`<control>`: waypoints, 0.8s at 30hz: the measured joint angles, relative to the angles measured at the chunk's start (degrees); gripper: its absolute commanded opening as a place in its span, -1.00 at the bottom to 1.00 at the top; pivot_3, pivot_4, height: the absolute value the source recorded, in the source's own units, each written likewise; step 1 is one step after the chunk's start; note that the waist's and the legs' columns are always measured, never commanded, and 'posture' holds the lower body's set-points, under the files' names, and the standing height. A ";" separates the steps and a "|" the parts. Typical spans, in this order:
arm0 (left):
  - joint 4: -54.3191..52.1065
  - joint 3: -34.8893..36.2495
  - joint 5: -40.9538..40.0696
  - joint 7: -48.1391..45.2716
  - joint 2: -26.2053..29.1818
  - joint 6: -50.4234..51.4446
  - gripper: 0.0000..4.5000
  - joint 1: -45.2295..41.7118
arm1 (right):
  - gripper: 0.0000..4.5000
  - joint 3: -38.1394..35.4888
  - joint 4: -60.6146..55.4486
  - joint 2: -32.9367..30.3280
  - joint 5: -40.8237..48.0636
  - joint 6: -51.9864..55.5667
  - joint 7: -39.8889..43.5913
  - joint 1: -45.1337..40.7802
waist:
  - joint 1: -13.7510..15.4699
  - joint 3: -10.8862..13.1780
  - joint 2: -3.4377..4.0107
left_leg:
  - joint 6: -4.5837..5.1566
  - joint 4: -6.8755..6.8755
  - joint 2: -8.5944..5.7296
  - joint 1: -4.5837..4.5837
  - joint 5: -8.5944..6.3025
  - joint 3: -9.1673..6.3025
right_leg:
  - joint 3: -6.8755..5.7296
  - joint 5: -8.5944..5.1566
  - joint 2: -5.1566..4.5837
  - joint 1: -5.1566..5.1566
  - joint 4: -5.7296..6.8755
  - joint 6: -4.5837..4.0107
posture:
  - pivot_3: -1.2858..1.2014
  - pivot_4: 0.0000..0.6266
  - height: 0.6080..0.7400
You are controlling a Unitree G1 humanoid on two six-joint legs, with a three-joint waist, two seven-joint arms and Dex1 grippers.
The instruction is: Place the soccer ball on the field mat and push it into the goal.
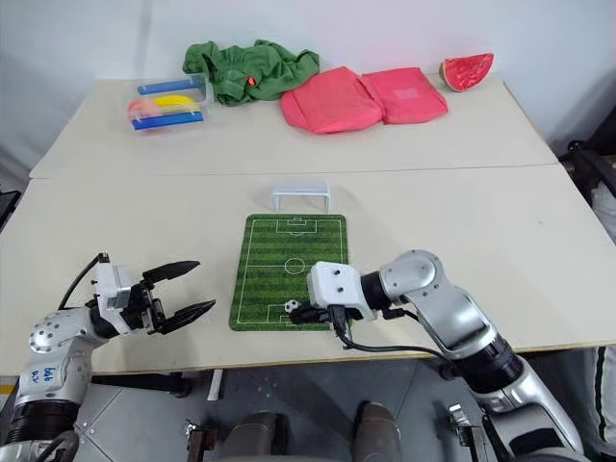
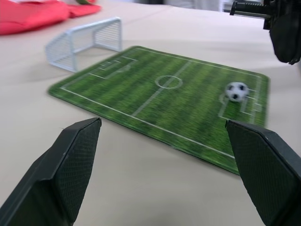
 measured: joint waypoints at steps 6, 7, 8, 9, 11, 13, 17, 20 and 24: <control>-1.74 0.05 -0.63 -1.16 0.75 2.44 1.00 2.00 | -0.99 3.59 2.44 3.91 -0.70 -0.38 -2.56 2.03 | 0.22 0.00 0.00 | 0.00 0.02 0.00 -0.01 0.00 0.00 | 0.01 0.00 0.00 0.00 0.02 0.00 | 0.03 -0.52 1.00; -2.26 0.04 -0.63 -1.03 0.71 2.48 1.00 1.96 | -0.99 4.56 3.47 4.84 -0.83 -0.65 -3.05 2.03 | 0.21 0.00 0.00 | 0.00 0.03 -0.01 -0.01 0.00 0.00 | 0.01 0.00 -0.01 0.00 0.01 0.00 | 0.03 -0.52 1.00; -2.66 0.04 -0.63 -0.93 0.71 2.54 1.00 1.97 | -0.99 4.89 4.37 5.33 -0.91 -1.10 -3.35 2.02 | 0.23 0.00 0.00 | 0.01 0.03 -0.01 -0.01 -0.01 0.00 | 0.01 0.00 -0.01 0.00 0.01 0.00 | 0.03 -0.52 1.00; -3.13 0.08 -0.63 -0.74 0.71 2.57 1.00 2.09 | -0.99 5.09 5.34 5.65 -1.06 -1.54 -3.52 1.89 | 0.30 0.00 0.00 | 0.00 0.02 -0.01 -0.02 -0.01 0.00 | 0.00 0.00 -0.01 0.00 0.01 0.00 | 0.03 -0.52 1.00; -3.58 0.07 -0.63 -0.61 0.71 2.60 1.00 2.30 | -0.99 5.14 7.83 6.51 -1.72 -2.66 -3.94 1.36 | 0.27 0.00 0.00 | 0.00 0.02 0.00 -0.01 -0.01 0.00 | 0.00 0.00 0.00 0.00 0.02 0.00 | 0.03 -0.52 1.00; -3.59 0.09 -0.63 -0.34 0.71 2.61 1.00 2.59 | -0.99 5.20 10.65 7.59 -2.20 -3.89 -4.30 0.55 | 0.23 0.00 0.00 | 0.00 0.02 0.00 -0.01 -0.01 0.00 | 0.00 0.00 0.00 -0.01 0.02 0.00 | 0.03 -0.52 1.00; -3.59 0.17 -0.63 0.20 0.72 2.57 1.00 2.61 | -0.99 5.20 18.28 9.61 -3.77 -7.68 -4.83 -2.49 | 0.10 0.00 0.00 | 0.00 0.02 0.00 0.01 0.00 0.00 | 0.01 0.00 0.01 -0.01 0.04 0.00 | 0.03 -0.52 1.00; -3.48 0.22 -0.61 0.60 0.76 2.49 1.00 2.33 | -0.99 4.67 25.17 11.30 -5.05 -11.26 -5.74 -5.97 | 0.12 0.00 0.00 | 0.00 0.03 0.00 0.00 0.00 0.00 | 0.01 0.00 0.01 -0.01 0.04 0.00 | 0.03 -0.52 1.00; -3.00 0.31 -0.29 1.04 0.85 2.24 1.00 0.22 | -0.99 2.12 36.51 13.82 -6.97 -16.29 -9.57 -13.04 | 0.05 0.00 0.00 | -0.01 0.05 0.00 0.00 0.00 0.00 | 0.01 0.00 0.01 -0.01 0.07 0.00 | 0.03 -0.52 1.00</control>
